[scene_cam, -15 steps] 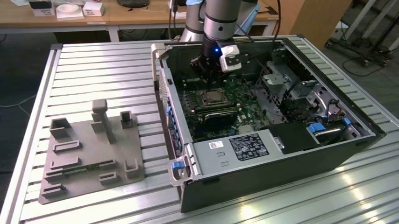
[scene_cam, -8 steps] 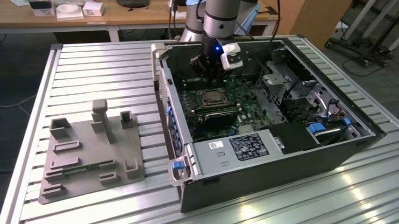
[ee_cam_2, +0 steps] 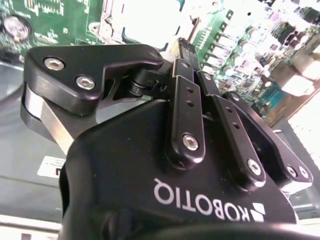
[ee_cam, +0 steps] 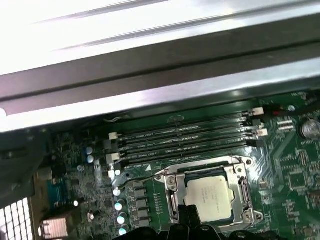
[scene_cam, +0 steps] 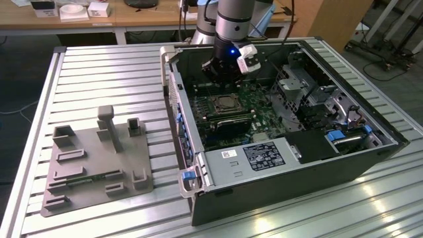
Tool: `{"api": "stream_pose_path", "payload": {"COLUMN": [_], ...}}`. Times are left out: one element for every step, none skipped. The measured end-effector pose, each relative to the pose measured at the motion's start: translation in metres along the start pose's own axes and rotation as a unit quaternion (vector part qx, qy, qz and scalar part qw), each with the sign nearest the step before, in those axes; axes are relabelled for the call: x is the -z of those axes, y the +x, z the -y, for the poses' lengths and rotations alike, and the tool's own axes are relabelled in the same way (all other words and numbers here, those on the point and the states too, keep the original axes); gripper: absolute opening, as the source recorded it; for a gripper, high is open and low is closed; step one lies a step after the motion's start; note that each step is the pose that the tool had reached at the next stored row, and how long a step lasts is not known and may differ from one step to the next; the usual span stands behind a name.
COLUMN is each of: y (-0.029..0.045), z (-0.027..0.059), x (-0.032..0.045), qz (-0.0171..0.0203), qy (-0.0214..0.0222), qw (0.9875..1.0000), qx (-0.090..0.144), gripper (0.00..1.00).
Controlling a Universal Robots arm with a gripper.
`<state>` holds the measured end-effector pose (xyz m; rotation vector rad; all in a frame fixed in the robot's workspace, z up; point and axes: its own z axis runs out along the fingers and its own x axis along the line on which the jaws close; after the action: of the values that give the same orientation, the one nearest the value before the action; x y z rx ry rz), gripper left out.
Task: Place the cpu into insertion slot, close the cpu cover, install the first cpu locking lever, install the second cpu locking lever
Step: 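Install the first cpu locking lever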
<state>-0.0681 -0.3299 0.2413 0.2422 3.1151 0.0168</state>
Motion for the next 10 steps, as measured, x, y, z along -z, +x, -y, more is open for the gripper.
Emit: {"api": "stream_pose_path", "payload": {"y": [0.0000,0.0000,0.0000,0.0000,0.0002,0.0005,0.0012,0.0022,0.0034,0.0049], "z": [0.0000,0.0000,0.0000,0.0000,0.0001,0.0001,0.0002,0.0003,0.0004,0.0006], "x": [0.0000,0.0000,0.0000,0.0000,0.0000,0.0000,0.0000,0.0001,0.0001,0.0002], "qz": [-0.0001,-0.0002,-0.0003,-0.0003,-0.0003,-0.0004,-0.0004,-0.0005,-0.0005,-0.0006], "qy": [-0.0001,-0.0002,-0.0003,-0.0004,-0.0004,-0.0005,-0.0006,-0.0006,-0.0010,-0.0014], "qw": [1.0000,0.9999,0.9998,0.9997,0.9996,0.9995,0.9994,0.9994,0.9994,0.9994], "qx": [0.007,0.013,0.020,0.025,0.029,0.032,0.034,0.035,0.035,0.036], "gripper": [0.10,0.10,0.10,0.10,0.10,0.10,0.10,0.10,0.10,0.10]}}
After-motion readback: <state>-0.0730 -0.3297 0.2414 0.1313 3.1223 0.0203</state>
